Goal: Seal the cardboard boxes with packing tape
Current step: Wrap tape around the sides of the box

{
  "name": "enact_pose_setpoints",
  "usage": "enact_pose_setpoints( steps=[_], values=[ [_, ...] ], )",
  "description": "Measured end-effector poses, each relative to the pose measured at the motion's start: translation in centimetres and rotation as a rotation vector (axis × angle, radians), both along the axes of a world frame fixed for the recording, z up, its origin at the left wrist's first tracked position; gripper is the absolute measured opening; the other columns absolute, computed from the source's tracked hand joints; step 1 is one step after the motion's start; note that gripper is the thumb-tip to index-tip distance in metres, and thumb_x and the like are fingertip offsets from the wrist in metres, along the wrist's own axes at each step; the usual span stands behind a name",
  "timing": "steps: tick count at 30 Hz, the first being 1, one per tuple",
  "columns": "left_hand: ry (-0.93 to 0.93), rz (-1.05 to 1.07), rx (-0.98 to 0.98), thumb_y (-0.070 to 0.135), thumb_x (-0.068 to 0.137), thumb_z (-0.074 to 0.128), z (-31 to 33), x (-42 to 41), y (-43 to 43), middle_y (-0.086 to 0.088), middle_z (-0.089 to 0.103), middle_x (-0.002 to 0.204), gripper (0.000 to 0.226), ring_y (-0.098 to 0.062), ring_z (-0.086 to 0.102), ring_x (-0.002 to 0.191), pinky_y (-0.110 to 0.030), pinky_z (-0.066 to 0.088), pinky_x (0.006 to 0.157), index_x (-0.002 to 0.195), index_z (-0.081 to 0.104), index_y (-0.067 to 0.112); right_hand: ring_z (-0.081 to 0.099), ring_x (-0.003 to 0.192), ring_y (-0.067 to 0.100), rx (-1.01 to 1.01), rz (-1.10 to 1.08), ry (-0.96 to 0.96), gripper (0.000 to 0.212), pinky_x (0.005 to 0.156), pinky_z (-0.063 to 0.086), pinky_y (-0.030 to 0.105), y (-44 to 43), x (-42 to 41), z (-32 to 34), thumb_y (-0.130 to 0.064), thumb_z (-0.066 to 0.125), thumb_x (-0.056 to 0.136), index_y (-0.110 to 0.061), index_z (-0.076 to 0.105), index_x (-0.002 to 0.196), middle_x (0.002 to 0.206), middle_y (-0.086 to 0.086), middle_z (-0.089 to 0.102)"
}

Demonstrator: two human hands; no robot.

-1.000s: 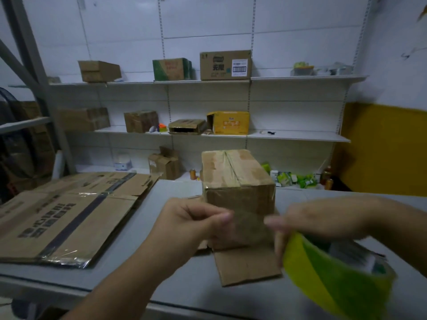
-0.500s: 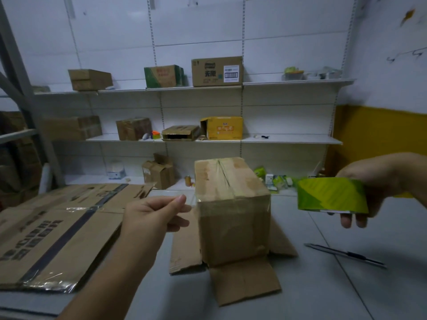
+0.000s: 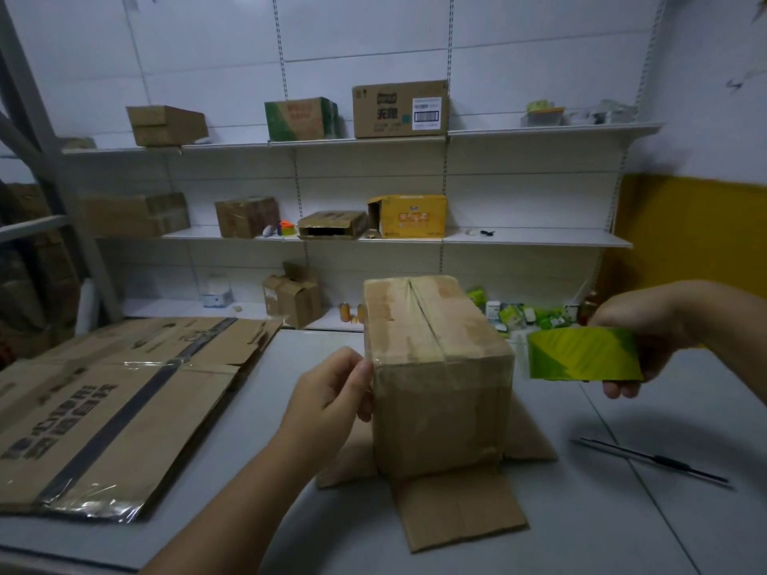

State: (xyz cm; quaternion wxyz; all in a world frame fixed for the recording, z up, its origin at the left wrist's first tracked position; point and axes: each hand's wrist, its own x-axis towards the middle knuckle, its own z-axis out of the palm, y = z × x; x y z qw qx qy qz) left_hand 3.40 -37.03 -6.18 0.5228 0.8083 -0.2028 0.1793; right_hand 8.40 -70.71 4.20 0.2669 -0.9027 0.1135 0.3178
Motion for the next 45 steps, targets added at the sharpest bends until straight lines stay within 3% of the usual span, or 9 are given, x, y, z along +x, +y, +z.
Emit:
enact_pose_setpoints(
  steps=[4,7,9,12,23,29,33,41,45],
  values=[
    [0.090,0.048,-0.106,0.049,0.086,0.050,-0.1,0.6,0.3,0.002,0.060,0.071,0.032,-0.009,0.059,0.065,-0.027,0.049,0.061,0.083,0.055,0.018,0.067,0.066,0.018,0.012,0.005,-0.003,0.046,0.055,0.044,0.022,0.6,0.4,-0.1,-0.030,0.024,0.101,-0.005,0.063,0.097,0.079,0.011,0.072],
    [-0.544,0.248,0.120,0.032,0.086,0.046,1.3,-0.7,0.0,0.000,0.057,0.095,0.013,-0.004,0.053,0.090,-0.015,0.043,0.081,0.090,0.052,0.021,0.067,0.065,0.016,0.016,0.024,-0.005,0.042,0.056,0.044,0.023,0.6,0.4,-0.2,-0.030,0.028,0.100,-0.007,0.064,0.095,0.078,0.009,0.072],
    [-0.787,0.157,0.399,0.033,0.095,0.035,2.0,-0.5,-1.4,-0.004,0.057,0.118,0.030,-0.015,0.048,0.115,-0.026,0.036,0.101,0.108,0.054,0.015,0.067,0.065,0.016,0.021,0.021,-0.008,0.042,0.057,0.044,0.023,0.6,0.4,-0.2,-0.030,0.028,0.100,-0.007,0.064,0.094,0.078,0.009,0.072],
    [-0.670,0.122,0.666,0.049,0.099,0.023,2.5,1.7,-2.8,-0.006,0.062,0.123,0.055,-0.023,0.055,0.119,-0.045,0.047,0.097,0.120,0.060,0.014,0.067,0.066,0.017,0.021,0.019,-0.011,0.043,0.056,0.045,0.022,0.6,0.2,-0.3,-0.031,0.028,0.100,-0.005,0.063,0.098,0.079,0.009,0.072],
    [-0.686,-0.091,0.614,0.044,0.098,0.033,4.4,2.0,2.6,0.000,0.071,0.101,0.045,-0.007,0.065,0.098,-0.032,0.056,0.083,0.103,0.067,0.015,0.061,0.056,0.017,0.139,0.255,-0.024,0.036,0.053,0.046,0.024,2.0,-3.3,-0.2,-0.016,0.032,0.099,0.000,0.063,0.093,0.077,0.012,0.071],
    [-0.769,0.220,0.800,0.047,0.097,0.022,6.5,-0.4,-2.8,-0.007,0.069,0.112,0.058,-0.022,0.066,0.103,-0.042,0.045,0.089,0.105,0.069,0.013,0.060,0.054,0.015,0.096,0.267,-0.105,0.034,0.050,0.046,0.022,3.8,-4.1,-0.2,-0.016,0.036,0.098,-0.003,0.067,0.090,0.077,0.011,0.072],
    [-0.702,0.242,0.998,0.052,0.098,0.007,4.7,1.0,-5.2,0.001,0.072,0.105,0.071,-0.018,0.070,0.092,-0.033,0.056,0.067,0.109,0.070,0.020,0.063,0.053,0.014,0.088,0.205,-0.125,0.033,0.048,0.045,0.019,3.4,-4.7,-0.3,-0.018,0.034,0.099,-0.004,0.060,0.113,0.076,0.010,0.073],
    [-0.805,0.016,0.904,0.049,0.100,0.018,4.8,0.9,-1.2,-0.001,0.072,0.101,0.062,-0.016,0.071,0.087,-0.035,0.058,0.065,0.107,0.070,0.016,0.065,0.052,0.014,-0.148,0.085,0.024,0.028,0.049,0.041,0.016,1.5,-6.3,-1.9,-0.022,0.044,0.093,-0.005,0.066,0.094,0.069,0.009,0.072],
    [-0.808,-0.033,0.804,0.045,0.101,0.023,4.9,0.9,0.6,-0.004,0.073,0.097,0.057,-0.018,0.071,0.085,-0.035,0.053,0.074,0.102,0.071,0.013,0.059,0.045,0.014,-0.184,0.097,0.020,0.029,0.047,0.045,0.016,1.7,-7.2,-3.9,-0.023,0.051,0.090,-0.008,0.061,0.114,0.068,0.008,0.068]
  ],
)
